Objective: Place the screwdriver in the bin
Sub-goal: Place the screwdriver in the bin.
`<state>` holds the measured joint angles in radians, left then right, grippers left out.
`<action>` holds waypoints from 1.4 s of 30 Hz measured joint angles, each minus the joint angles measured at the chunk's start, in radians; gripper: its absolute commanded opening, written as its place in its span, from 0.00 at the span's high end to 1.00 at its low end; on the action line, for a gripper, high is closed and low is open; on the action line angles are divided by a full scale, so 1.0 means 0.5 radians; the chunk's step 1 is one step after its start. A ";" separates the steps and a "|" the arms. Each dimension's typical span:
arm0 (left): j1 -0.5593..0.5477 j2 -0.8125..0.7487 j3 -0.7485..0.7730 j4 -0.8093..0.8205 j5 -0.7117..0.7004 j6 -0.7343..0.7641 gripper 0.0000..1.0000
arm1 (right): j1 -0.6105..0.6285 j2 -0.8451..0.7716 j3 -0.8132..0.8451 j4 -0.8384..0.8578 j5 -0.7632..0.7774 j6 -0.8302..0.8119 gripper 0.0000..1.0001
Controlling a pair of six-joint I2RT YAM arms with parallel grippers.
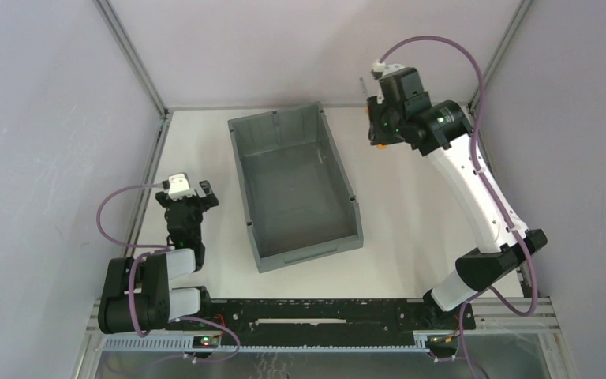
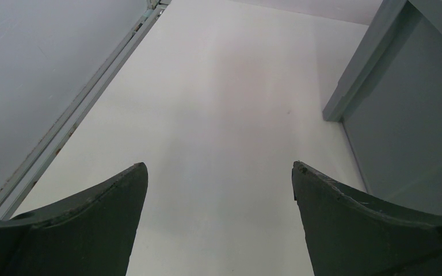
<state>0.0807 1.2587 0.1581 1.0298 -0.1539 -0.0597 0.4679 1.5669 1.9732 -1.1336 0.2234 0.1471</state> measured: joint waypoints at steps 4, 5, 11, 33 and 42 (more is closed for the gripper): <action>0.000 0.000 0.000 0.000 0.000 -0.001 0.00 | 0.215 0.038 0.068 -0.018 0.060 0.057 0.83; 0.000 0.000 0.000 0.000 0.000 0.000 0.00 | 0.259 0.056 0.095 -0.018 0.073 0.072 0.83; 0.000 0.000 0.000 0.000 0.000 -0.001 0.00 | 0.488 0.183 0.233 -0.017 0.153 0.169 0.84; 0.000 0.000 0.000 0.000 0.000 0.000 0.00 | 0.785 0.255 -0.602 0.583 0.186 0.389 0.85; 0.000 0.000 0.000 0.001 0.000 -0.001 0.00 | 0.794 0.330 -1.104 1.003 0.179 0.447 0.84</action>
<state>0.0807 1.2587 0.1581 1.0302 -0.1539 -0.0601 0.8650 1.7317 1.4212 -0.6323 0.3126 0.3706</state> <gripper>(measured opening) 0.996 0.423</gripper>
